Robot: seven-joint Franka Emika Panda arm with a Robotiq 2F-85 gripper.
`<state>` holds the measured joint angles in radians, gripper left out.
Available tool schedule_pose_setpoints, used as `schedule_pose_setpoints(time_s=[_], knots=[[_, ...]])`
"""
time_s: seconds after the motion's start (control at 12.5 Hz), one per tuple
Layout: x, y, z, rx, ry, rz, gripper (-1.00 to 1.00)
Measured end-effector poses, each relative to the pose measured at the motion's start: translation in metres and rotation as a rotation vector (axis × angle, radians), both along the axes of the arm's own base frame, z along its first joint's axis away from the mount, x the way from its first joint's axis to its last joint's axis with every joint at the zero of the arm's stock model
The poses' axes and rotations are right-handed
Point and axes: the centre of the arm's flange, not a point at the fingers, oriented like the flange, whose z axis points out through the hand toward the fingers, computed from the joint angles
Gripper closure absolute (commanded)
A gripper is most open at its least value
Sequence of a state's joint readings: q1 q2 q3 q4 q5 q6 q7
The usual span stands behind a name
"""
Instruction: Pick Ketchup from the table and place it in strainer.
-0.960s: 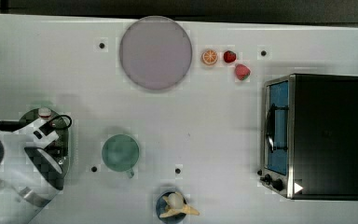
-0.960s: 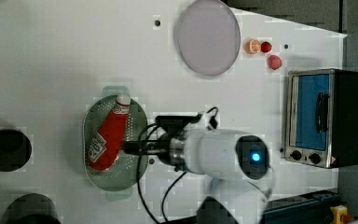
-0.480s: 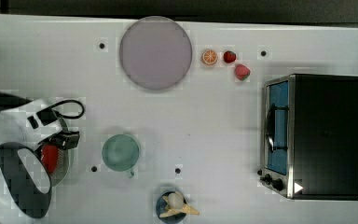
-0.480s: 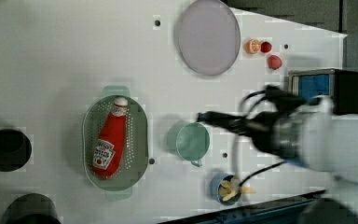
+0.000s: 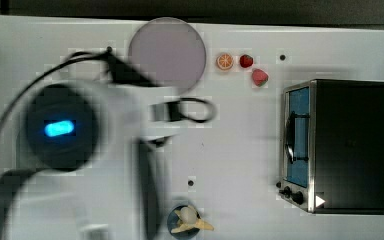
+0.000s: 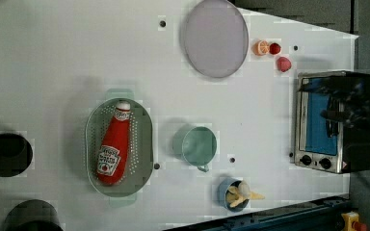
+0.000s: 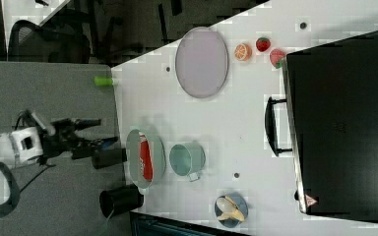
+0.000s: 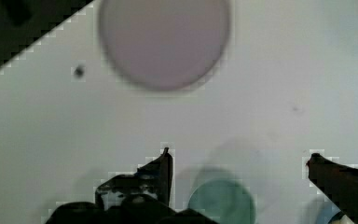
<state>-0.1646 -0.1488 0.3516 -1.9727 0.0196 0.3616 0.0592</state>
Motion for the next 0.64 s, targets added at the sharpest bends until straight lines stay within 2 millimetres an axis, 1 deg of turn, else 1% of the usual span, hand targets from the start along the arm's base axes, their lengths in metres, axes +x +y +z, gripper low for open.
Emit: schedule_pose_setpoints(time_s=[0.16, 0.24, 0.32, 0.4, 0.48, 0.56, 0.64], knots=[[0.007, -0.074, 0.001, 0.014, 0.015, -0.135, -1.0], [0.005, -0.111, 0.002, 0.019, 0.037, -0.201, -1.0], [0.0, -0.141, 0.001, 0.031, 0.06, -0.26, -1.0], [-0.003, -0.164, 0.001, 0.045, 0.07, -0.306, -1.0], [-0.005, -0.179, 0.001, 0.044, 0.069, -0.334, -1.0], [-0.007, -0.187, 0.001, 0.042, 0.074, -0.347, -1.0], [-0.008, -0.187, 0.003, 0.041, 0.086, -0.348, -1.0]])
